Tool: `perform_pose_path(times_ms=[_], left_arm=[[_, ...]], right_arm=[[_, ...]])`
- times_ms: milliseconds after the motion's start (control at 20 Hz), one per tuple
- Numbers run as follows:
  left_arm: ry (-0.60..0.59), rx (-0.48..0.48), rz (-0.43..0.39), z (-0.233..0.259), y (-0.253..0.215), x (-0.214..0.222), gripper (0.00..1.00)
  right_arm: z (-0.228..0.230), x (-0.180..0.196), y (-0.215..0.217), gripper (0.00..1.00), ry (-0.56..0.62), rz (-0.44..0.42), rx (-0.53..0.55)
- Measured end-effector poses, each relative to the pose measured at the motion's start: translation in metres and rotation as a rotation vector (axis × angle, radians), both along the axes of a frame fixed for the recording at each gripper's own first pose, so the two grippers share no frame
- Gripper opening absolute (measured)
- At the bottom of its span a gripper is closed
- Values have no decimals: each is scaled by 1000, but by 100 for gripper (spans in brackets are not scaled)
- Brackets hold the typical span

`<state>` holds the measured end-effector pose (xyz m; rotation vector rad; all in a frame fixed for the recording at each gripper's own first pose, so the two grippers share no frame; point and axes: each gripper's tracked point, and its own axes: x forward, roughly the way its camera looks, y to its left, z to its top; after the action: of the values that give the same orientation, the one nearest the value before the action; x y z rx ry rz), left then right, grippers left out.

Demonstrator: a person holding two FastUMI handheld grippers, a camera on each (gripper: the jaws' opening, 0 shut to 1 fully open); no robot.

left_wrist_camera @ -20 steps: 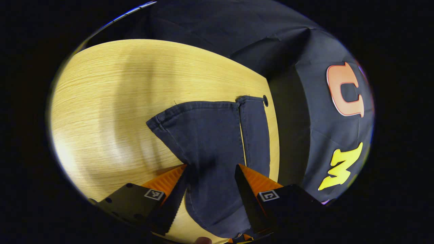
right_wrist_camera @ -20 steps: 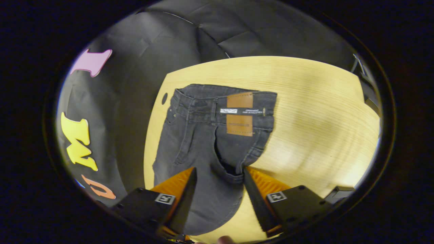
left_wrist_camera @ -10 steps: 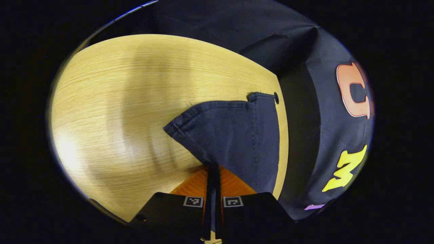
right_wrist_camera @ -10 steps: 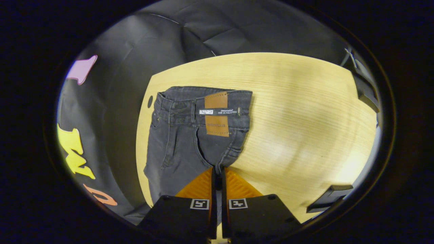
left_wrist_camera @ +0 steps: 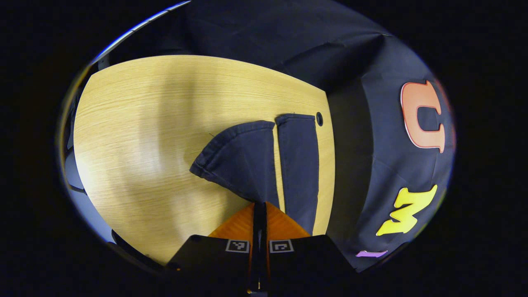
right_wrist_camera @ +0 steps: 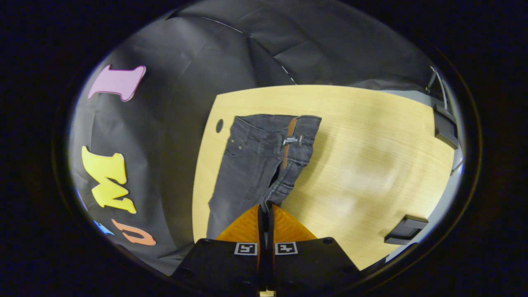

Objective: Grasp the waist and the cuffs of the jeans and fold them to make the two legs overlap; first hold the waist and fold one-third of the jeans toward the cuffs, then hold the cuffs and fold the remaining one-third in the same direction to finish folding.

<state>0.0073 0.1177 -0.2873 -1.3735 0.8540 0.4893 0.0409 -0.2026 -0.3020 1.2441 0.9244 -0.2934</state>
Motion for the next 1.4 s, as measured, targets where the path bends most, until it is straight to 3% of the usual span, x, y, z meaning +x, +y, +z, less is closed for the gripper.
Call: perform_pose_path(times_ms=[250, 450, 800, 1000, 1150, 1300, 1350, 1400], left_arm=[[-23, -28, -16, 27, 15, 55, 4], [-26, -28, -77, 29, 16, 114, 4], [3, 7, -234, -14, 9, 204, 4], [41, 9, -284, -59, 5, 232, 4], [72, 42, -261, -82, -1, 244, 0], [83, 83, -279, -86, -5, 249, 14], [75, 95, -291, -82, -8, 251, 24], [58, 101, -305, -74, -12, 255, 30]], right_arm=[[40, 53, 10, 1, -90, 58, -4], [43, 102, 15, 1, -112, 95, -23], [-1, 179, 28, 1, -103, 122, -32], [-43, 214, 36, 1, -71, 168, -84], [-70, 227, 40, 1, -36, 152, -84], [-89, 228, 42, 4, 1, 146, -91], [-90, 230, 43, 8, -3, 140, -89], [-88, 232, 43, 2, -14, 135, -87]])
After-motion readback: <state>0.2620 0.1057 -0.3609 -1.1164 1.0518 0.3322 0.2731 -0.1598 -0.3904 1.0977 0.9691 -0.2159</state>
